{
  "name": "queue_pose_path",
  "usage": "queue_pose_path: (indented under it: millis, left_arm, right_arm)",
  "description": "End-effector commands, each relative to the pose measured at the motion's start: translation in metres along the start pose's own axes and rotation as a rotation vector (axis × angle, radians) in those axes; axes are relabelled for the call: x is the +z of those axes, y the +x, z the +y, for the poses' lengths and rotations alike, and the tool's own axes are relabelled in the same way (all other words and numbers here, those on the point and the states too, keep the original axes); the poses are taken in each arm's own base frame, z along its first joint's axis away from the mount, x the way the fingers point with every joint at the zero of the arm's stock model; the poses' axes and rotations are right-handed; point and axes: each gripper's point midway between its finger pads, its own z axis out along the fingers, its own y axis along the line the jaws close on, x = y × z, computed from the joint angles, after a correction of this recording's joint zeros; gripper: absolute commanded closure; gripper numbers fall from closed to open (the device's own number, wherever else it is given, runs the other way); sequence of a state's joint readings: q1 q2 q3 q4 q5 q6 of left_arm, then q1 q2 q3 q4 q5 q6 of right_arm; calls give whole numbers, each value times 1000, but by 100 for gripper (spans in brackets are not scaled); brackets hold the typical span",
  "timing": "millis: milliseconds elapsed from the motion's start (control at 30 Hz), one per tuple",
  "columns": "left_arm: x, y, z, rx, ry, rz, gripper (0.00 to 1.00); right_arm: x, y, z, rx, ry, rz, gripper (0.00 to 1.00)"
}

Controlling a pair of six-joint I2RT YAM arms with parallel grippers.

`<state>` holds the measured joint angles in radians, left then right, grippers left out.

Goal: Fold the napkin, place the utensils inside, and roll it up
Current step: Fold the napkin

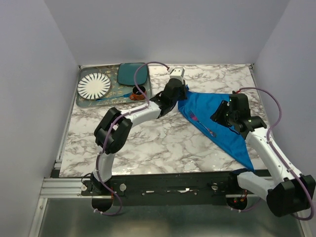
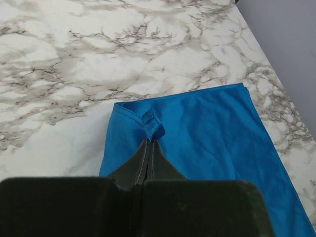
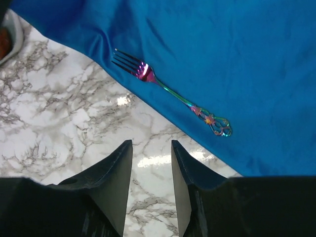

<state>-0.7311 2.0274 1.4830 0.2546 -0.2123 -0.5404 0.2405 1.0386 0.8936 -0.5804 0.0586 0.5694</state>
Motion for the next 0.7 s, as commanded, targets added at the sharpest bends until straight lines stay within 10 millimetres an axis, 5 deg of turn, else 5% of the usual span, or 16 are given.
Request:
queue_pose_path:
  millis: [0, 400, 667]
  left_arm:
    - [-17, -4, -18, 105, 18, -22, 100]
    - [-37, 8, -85, 98, 159, -2, 100]
    - [-45, 17, -113, 70, 228, 32, 100]
  right_arm:
    - [18, 30, -1, 82, -43, 136, 58]
    - [59, 58, -15, 182, -82, 253, 76]
    - [79, 65, -25, 179, -59, 303, 74]
